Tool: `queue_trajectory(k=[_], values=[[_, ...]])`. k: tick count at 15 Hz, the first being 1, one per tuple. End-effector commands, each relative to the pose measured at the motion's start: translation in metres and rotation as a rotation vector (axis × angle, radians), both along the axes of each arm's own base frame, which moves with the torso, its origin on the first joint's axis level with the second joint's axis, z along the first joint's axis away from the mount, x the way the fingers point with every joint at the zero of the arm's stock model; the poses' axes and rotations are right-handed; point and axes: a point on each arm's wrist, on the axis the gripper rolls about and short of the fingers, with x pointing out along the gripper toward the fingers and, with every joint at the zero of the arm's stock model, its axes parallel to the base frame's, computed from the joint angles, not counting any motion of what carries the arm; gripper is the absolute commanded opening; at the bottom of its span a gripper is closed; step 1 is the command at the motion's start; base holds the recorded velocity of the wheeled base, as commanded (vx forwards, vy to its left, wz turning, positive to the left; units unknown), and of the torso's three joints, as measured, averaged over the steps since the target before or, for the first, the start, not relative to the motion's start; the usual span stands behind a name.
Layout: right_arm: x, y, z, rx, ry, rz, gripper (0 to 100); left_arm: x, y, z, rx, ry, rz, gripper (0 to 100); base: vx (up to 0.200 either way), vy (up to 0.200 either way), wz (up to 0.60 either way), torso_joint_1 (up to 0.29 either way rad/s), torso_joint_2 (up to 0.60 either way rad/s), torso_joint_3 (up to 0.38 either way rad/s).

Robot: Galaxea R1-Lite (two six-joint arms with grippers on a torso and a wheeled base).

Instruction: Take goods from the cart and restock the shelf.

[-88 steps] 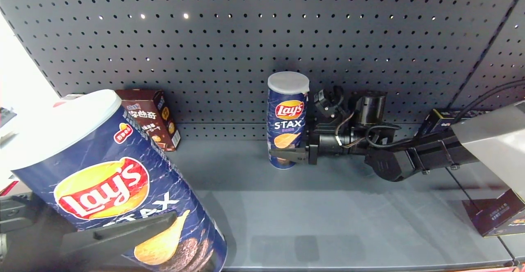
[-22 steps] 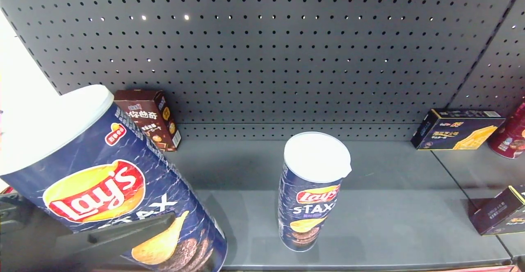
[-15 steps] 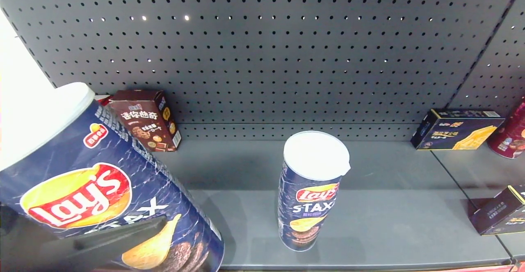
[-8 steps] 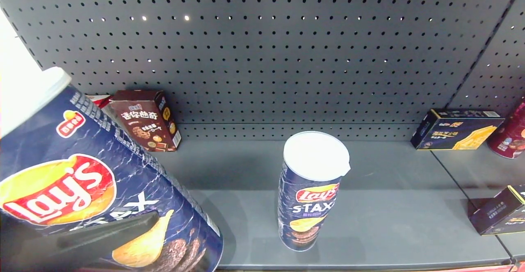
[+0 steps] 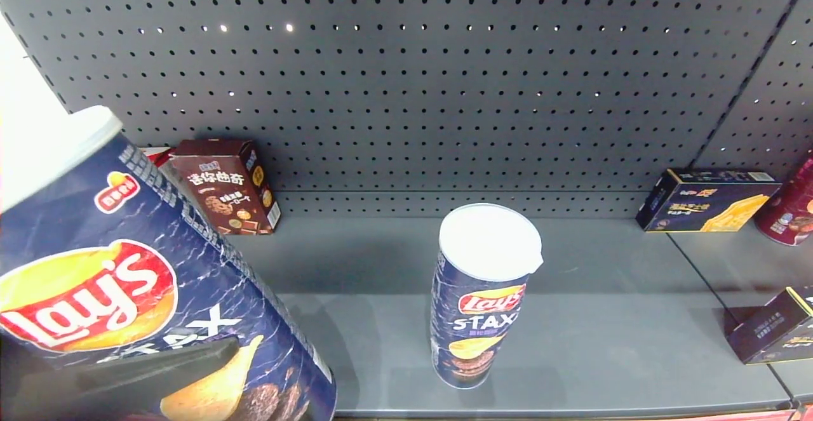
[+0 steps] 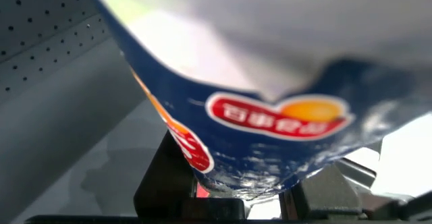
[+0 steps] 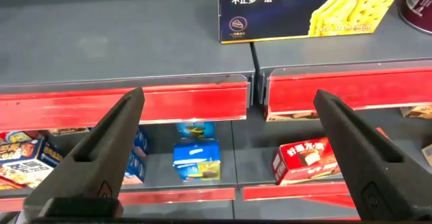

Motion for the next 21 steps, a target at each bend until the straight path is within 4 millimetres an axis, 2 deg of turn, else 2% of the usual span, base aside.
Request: queue_trajectory(k=[1,4,6,8,9,11,13,16,18,21], values=[[0.001,0.000,0.000,0.000,0.007,0.000,100,0.006,-0.003,0.011,0.004,-0.020,-0.002,0,0.000,0.000,0.00,0.000,0.00,0.000],[0.001,0.000,0.000,0.000,0.007,0.000,100,0.021,-0.012,0.014,0.033,-0.029,-0.004,0,0.000,0.000,0.00,0.000,0.00,0.000],[0.001,0.000,0.000,0.000,0.007,0.000,100,0.026,-0.020,0.008,0.067,-0.015,-0.030,0,0.000,0.000,0.00,0.000,0.00,0.000],[0.001,0.000,0.000,0.000,0.007,0.000,100,0.044,-0.034,-0.004,0.107,0.047,-0.045,0,0.000,0.000,0.00,0.000,0.00,0.000],[0.001,0.000,0.000,0.000,0.007,0.000,100,0.049,-0.036,-0.002,0.095,0.032,-0.035,0,0.000,0.000,0.00,0.000,0.00,0.000],[0.001,0.000,0.000,0.000,0.007,0.000,100,0.071,-0.043,-0.001,0.081,-0.006,-0.005,0,0.000,0.000,0.00,0.000,0.00,0.000],[0.001,0.000,0.000,0.000,0.007,0.000,100,0.097,-0.049,-0.010,0.109,-0.061,0.015,0,0.000,0.000,0.00,0.000,0.00,0.000],[0.001,0.000,0.000,0.000,0.007,0.000,100,0.124,-0.063,-0.021,0.136,-0.092,0.004,0,0.000,0.000,0.00,0.000,0.00,0.000],[0.001,0.000,0.000,0.000,0.007,0.000,100,0.142,-0.072,-0.021,0.140,-0.086,0.006,0,0.000,0.000,0.00,0.000,0.00,0.000],[0.001,0.000,0.000,0.000,0.007,0.000,100,0.183,-0.080,-0.017,0.145,-0.124,0.018,0,0.000,0.000,0.00,0.000,0.00,0.000]])
